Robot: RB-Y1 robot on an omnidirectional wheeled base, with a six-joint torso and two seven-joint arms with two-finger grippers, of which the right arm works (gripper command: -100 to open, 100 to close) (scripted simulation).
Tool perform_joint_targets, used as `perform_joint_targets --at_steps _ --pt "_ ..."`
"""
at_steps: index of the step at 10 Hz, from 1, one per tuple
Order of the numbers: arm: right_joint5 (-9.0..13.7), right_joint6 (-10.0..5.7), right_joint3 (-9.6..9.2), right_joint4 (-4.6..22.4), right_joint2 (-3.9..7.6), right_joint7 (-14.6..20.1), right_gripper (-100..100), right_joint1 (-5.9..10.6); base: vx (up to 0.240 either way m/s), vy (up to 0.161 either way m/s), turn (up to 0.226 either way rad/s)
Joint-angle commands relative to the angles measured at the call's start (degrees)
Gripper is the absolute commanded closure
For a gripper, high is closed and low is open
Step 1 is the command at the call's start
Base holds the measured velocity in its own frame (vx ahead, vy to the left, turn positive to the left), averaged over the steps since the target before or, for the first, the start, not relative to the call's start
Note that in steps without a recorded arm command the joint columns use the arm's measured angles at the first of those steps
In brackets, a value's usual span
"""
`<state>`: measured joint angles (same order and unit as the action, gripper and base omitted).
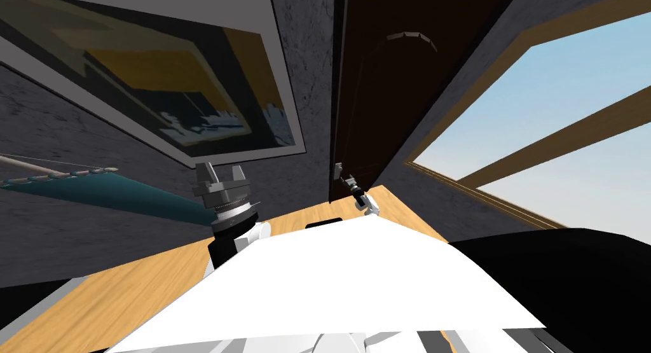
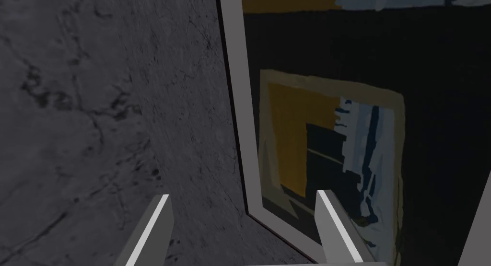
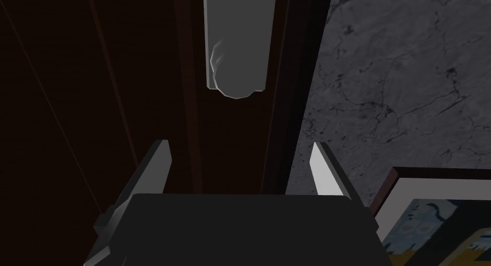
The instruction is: Pull the door open
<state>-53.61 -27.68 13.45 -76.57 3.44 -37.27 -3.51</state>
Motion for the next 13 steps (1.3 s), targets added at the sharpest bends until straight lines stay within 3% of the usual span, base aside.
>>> perform_joint_targets --at_steps 1,8,9,10,11,13 --pt "1.27 0.28 1.94 1.74 -0.06 -1.66 -100 1.35 0.043 0.007 0.196" --pt "8.08 1.92 11.79 8.49 0.87 -6.47 -100 6.74 0.068 -0.008 0.276" --pt "8.51 2.03 12.41 8.91 0.83 -6.77 -100 7.08 0.069 -0.023 0.198" --pt "8.07 2.04 11.69 8.02 0.75 -6.28 -100 6.38 0.029 -0.012 0.027" --pt "8.07 2.04 11.69 8.02 0.75 -6.28 100 6.38 -0.005 0.001 -0.033" --pt "8.07 2.04 11.69 8.02 0.75 -6.28 100 6.38 -0.009 -0.002 -0.004"
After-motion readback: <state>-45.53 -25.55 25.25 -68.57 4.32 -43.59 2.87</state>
